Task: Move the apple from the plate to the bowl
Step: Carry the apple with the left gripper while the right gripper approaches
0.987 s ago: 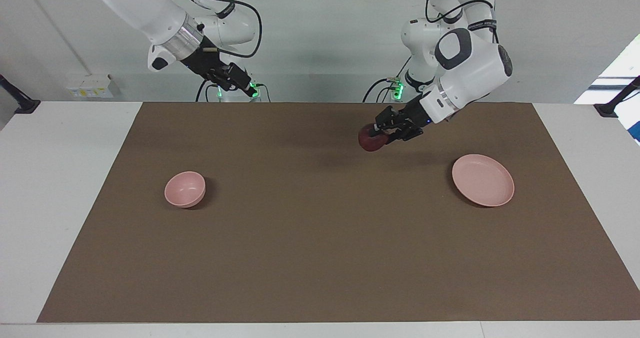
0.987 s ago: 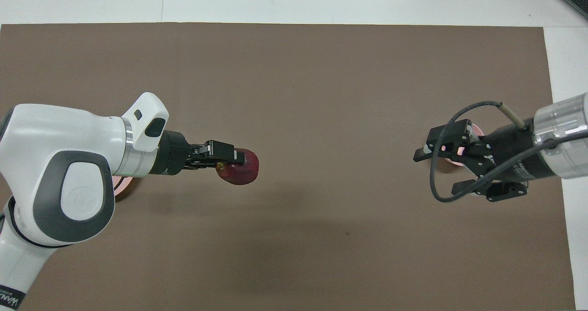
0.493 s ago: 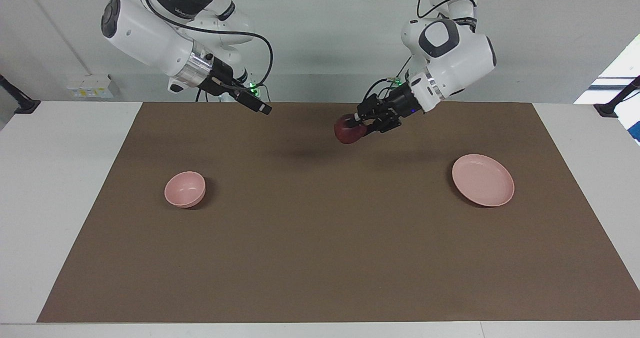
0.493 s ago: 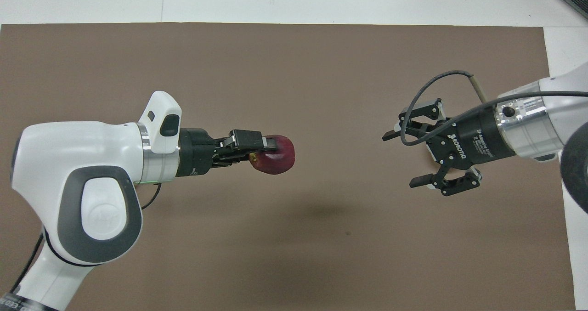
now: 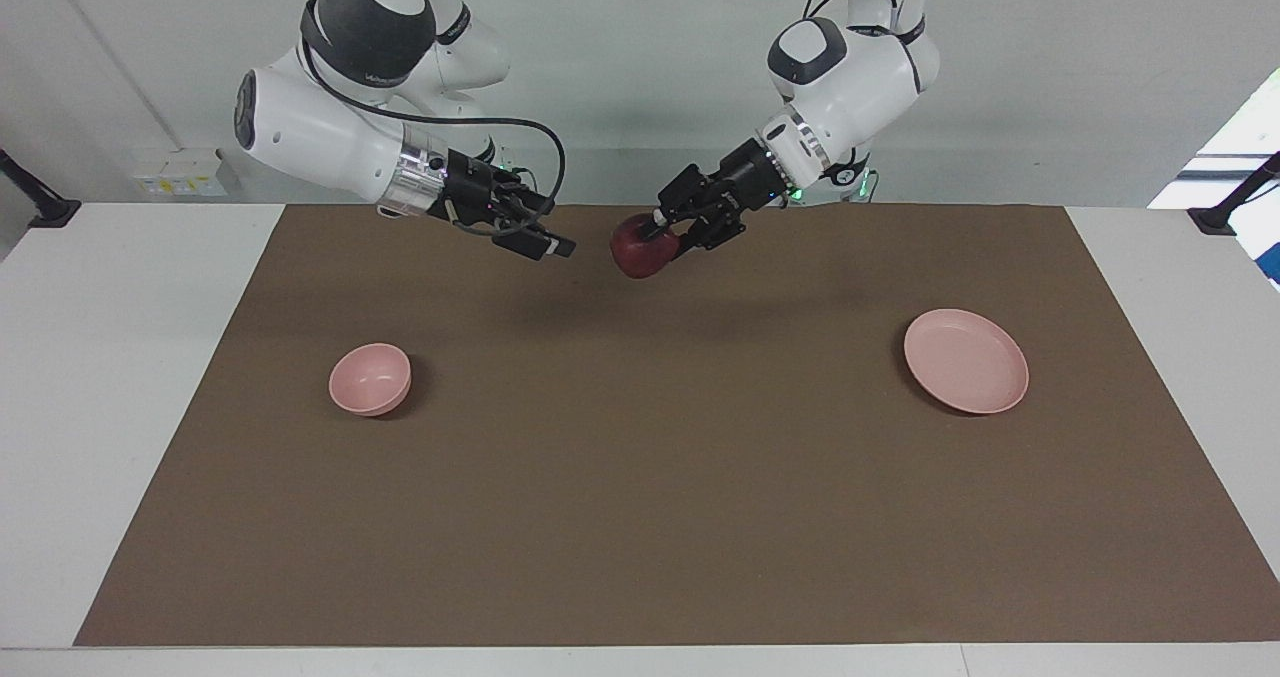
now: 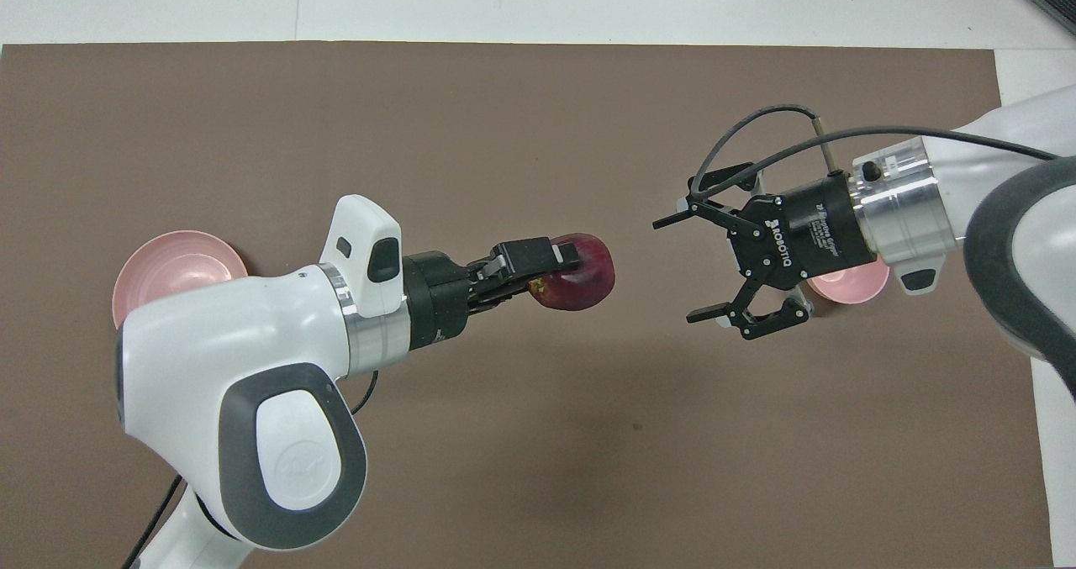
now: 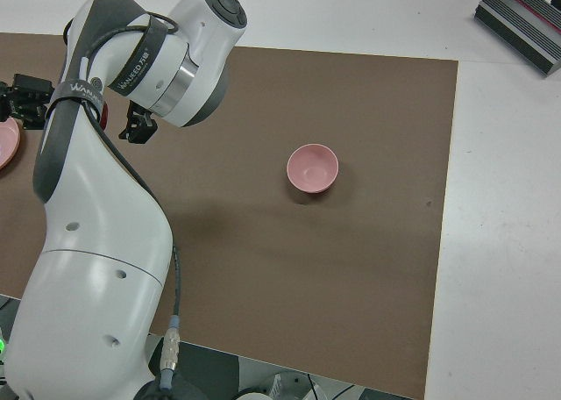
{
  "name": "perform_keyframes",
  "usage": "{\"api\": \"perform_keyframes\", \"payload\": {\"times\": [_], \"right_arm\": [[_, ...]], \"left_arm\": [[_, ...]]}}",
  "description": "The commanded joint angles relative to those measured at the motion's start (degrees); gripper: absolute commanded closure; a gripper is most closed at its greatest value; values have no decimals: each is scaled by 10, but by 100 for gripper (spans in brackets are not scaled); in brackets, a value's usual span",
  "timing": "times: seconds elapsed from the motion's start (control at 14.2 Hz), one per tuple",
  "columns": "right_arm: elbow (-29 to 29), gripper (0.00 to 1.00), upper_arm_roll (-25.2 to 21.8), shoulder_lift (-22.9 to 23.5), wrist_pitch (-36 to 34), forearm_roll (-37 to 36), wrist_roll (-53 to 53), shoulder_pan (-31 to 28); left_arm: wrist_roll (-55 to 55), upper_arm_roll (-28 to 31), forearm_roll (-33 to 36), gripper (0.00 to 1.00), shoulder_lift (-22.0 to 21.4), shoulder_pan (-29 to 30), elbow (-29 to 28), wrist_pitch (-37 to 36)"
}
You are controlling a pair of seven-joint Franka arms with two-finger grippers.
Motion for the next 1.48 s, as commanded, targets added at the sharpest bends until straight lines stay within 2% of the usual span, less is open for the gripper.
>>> {"api": "perform_keyframes", "payload": {"times": [0.0,1.41], "right_arm": [[-4,0,3,3,32,20,36,21],[-15,0,3,6,35,37,39,53]], "left_arm": [[-8,-20,-23,100,-13,3,4,31],[-22,-27,-27,100,-18,-2,7,28]]}}
